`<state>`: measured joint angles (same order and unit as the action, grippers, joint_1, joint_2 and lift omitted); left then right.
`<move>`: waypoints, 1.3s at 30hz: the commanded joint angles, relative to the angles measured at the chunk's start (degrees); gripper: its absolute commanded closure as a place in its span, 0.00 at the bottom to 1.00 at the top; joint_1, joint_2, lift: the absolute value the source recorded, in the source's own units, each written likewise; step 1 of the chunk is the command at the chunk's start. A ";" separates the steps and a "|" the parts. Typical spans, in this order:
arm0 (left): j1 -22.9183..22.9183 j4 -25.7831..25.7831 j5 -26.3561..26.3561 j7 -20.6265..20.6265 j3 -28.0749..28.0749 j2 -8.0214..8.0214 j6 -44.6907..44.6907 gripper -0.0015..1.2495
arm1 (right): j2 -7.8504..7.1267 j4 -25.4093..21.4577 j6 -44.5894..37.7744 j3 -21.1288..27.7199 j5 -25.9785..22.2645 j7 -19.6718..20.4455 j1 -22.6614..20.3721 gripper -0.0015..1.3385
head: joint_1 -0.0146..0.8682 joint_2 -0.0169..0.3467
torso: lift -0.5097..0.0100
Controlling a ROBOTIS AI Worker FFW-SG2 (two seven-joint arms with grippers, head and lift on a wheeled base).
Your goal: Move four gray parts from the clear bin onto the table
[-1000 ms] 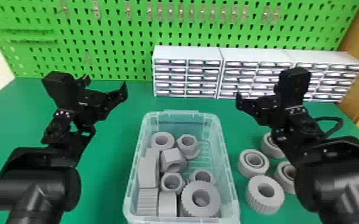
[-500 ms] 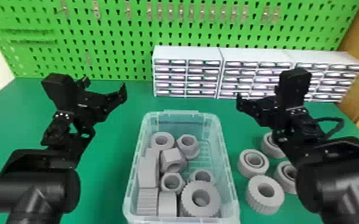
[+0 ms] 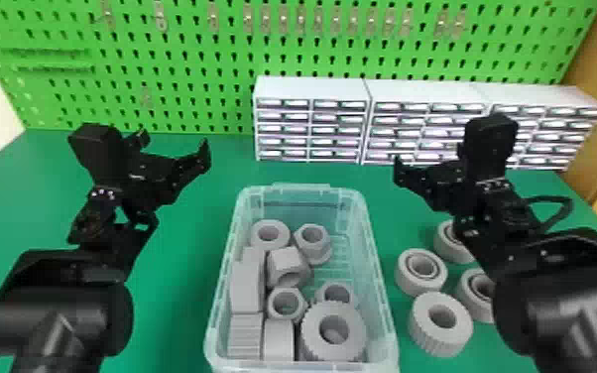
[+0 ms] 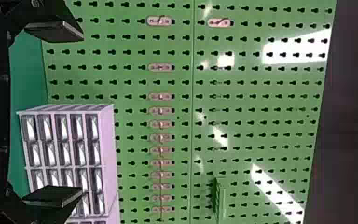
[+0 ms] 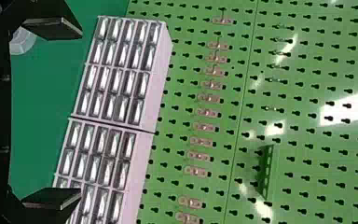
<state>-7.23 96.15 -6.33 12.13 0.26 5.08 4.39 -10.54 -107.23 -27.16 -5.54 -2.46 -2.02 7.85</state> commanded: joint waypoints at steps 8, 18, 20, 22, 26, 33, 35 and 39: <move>-0.06 0.00 0.00 0.00 0.09 -0.07 0.00 0.10 | -0.01 0.00 0.00 0.00 0.09 0.00 0.06 0.08 | 0.79 0.12 | 0.89; -0.06 0.00 0.00 0.00 0.00 -0.07 0.00 0.10 | 0.08 0.00 0.00 0.00 -0.09 0.00 0.14 0.08 | 0.79 0.12 | 0.89; -0.06 0.00 0.00 0.00 0.00 -0.07 0.00 0.10 | 0.08 0.00 0.00 0.00 -0.09 0.00 0.14 0.08 | 0.79 0.12 | 0.89; -0.06 0.00 0.00 0.00 0.00 -0.07 0.00 0.10 | 0.08 0.00 0.00 0.00 -0.09 0.00 0.14 0.08 | 0.79 0.12 | 0.89; -0.15 0.00 0.00 0.00 0.00 -0.07 0.00 0.10 | 0.08 0.00 0.00 -0.09 -0.09 0.00 0.14 0.08 | 0.79 0.12 | 0.89; -0.06 0.00 0.00 0.00 0.00 -0.07 0.00 0.10 | 0.08 0.00 0.00 -0.18 -0.09 0.00 0.14 0.08 | 0.79 0.12 | 0.89; -0.06 0.00 0.00 0.00 0.00 -0.07 0.00 0.10 | 0.08 0.00 0.00 -0.18 -0.18 0.00 0.14 0.08 | 0.79 0.12 | 0.89; -0.15 0.00 0.00 0.00 0.00 -0.07 0.00 0.10 | 0.08 0.00 0.00 -0.18 -0.09 0.00 0.14 0.08 | 0.79 0.12 | 0.89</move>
<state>-7.32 96.15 -6.33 12.13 0.26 5.01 4.39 -10.46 -107.23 -27.16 -5.70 -2.58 -2.02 8.00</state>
